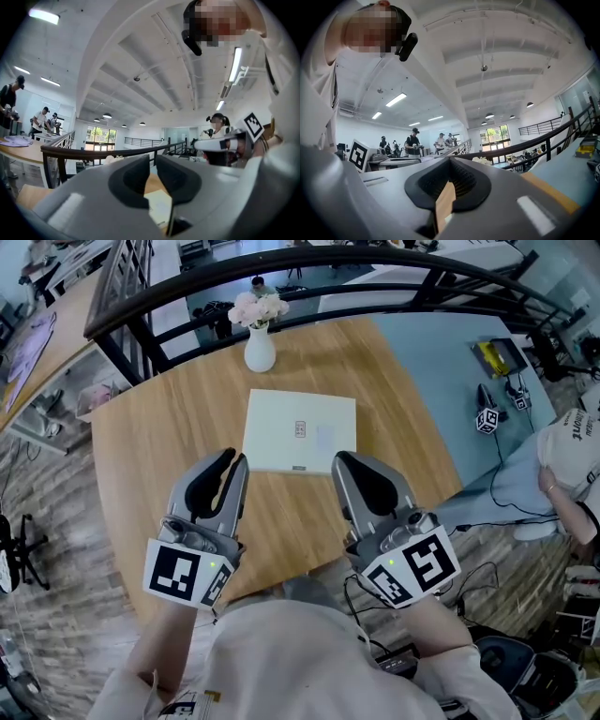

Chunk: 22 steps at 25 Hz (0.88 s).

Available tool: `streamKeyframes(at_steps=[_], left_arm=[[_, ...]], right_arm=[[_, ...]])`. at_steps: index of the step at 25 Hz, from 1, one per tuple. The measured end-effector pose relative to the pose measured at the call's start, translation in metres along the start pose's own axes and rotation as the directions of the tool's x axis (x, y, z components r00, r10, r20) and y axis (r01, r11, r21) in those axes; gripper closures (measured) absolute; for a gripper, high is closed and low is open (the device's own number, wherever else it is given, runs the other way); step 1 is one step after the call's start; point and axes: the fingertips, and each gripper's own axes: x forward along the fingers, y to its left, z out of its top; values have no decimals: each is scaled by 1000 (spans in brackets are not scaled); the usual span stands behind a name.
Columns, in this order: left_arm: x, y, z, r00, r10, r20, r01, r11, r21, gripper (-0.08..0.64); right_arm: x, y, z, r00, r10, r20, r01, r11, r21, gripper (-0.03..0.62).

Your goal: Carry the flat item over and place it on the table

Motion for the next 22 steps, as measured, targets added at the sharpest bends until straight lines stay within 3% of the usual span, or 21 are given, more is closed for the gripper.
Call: streamKeyframes(at_steps=[13,22], left_arm=[[-14,-12,-25,997,-12,-80,10,1000,-21,557],[-19,-22,-35,994,-33,-108,30,999,-24,557]], right_arm=[[-6,22,-23,996,63,-61,-60,997,50,592],[-5,29,-27,995,74,-62,-74,997,1,592]])
